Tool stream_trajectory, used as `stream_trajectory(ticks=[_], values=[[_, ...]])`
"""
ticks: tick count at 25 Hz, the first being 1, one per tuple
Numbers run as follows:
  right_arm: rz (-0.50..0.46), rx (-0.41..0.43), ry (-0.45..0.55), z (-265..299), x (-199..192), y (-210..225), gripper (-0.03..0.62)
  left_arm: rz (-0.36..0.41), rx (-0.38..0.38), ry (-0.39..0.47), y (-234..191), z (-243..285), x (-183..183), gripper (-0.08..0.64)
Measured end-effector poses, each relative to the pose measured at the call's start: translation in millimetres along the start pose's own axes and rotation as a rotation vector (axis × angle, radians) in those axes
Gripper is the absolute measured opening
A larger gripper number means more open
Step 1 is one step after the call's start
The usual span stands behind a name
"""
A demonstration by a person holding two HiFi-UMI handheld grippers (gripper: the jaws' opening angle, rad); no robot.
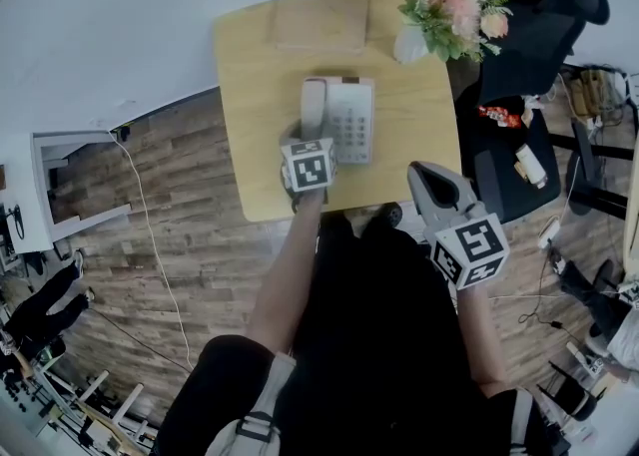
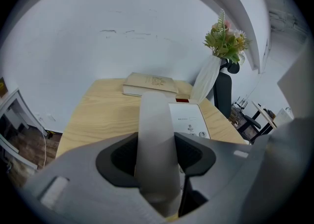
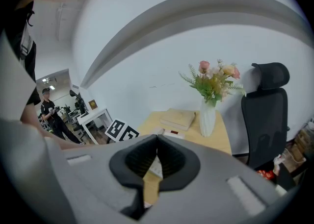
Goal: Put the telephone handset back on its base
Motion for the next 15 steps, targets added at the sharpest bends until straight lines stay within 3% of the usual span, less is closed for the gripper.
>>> stream_trajectory(ticks=[15], values=[[0.014, -0.01, -0.007, 1.2, -1.8, 9.4, 0.005, 0.002, 0.01, -0.018, 2.2, 10.8, 2.6, 0.212]])
Point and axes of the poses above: the fingertips, and each gripper's own axes: z forward along the fingers, y to its right, x out of its top, the point moved 2 cm from there along -z, backward along the fingers, and after that the axes turned 3 degrees about z, right-handed, at the moved point
